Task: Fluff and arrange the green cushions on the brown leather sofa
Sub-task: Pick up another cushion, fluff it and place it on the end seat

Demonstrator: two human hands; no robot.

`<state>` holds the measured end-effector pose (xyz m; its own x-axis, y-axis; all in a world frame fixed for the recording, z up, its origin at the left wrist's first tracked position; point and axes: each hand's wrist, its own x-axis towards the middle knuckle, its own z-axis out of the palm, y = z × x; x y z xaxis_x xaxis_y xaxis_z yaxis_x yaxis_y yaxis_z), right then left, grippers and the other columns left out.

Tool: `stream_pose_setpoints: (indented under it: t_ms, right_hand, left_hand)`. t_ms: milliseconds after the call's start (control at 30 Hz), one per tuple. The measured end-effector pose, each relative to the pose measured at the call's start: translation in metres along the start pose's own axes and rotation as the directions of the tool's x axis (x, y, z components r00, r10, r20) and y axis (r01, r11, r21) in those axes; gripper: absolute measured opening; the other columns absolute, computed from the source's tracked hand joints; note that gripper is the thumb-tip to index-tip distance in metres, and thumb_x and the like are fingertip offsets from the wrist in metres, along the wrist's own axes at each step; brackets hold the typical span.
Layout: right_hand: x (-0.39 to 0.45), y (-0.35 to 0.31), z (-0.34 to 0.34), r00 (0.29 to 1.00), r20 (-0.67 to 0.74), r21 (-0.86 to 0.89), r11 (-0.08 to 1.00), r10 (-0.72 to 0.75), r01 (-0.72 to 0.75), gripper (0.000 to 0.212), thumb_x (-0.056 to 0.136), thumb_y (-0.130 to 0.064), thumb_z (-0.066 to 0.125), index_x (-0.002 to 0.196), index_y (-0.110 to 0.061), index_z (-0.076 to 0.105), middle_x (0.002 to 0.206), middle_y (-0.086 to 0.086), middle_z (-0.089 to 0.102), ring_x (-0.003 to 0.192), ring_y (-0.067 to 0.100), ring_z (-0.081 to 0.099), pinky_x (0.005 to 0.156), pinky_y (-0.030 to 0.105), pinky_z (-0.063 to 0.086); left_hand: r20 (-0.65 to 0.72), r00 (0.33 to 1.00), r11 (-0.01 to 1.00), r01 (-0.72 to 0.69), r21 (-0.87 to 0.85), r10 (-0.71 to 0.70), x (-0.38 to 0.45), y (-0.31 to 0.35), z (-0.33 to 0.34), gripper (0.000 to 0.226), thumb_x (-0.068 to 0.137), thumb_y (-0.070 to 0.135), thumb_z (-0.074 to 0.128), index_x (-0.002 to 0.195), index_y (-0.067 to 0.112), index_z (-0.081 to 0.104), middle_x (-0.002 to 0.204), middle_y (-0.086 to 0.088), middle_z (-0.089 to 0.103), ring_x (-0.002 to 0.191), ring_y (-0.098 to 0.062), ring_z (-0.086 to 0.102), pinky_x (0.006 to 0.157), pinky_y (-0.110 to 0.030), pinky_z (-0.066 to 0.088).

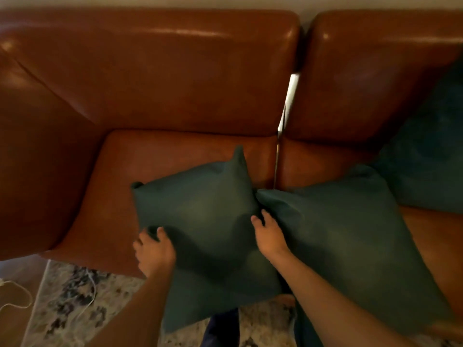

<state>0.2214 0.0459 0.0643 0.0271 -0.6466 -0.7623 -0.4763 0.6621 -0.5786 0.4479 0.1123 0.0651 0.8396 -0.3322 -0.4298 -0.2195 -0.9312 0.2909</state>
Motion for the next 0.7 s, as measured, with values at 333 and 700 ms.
stream_pose_setpoints:
  t_ms: [333,700]
  right_hand:
    - [0.079,-0.014,0.05,0.921,-0.284,0.099,0.964,0.265,-0.247,0.065,0.098,-0.053,0.019,0.143,-0.011,0.042,0.149,0.018,0.042,0.137,0.036,0.038,0.112,0.042,0.027]
    - [0.039,-0.081,0.058,0.916,-0.236,0.485,0.856,0.323,-0.177,0.077,0.084,-0.072,0.028,0.136,-0.02,0.051,0.139,0.007,0.055,0.127,0.03,0.049,0.111,0.048,0.036]
  left_hand:
    - [0.272,0.959,0.903,0.183,-0.389,-0.077,0.107,0.0,0.013,0.065,0.1,0.054,0.027,0.144,0.01,0.041,0.151,-0.019,0.042,0.139,-0.038,0.037,0.115,-0.046,0.026]
    - [0.22,0.971,0.782,0.062,-0.62,0.098,0.12,0.061,-0.057,0.074,0.085,0.074,0.032,0.139,0.025,0.049,0.144,-0.001,0.051,0.133,-0.023,0.046,0.117,-0.048,0.03]
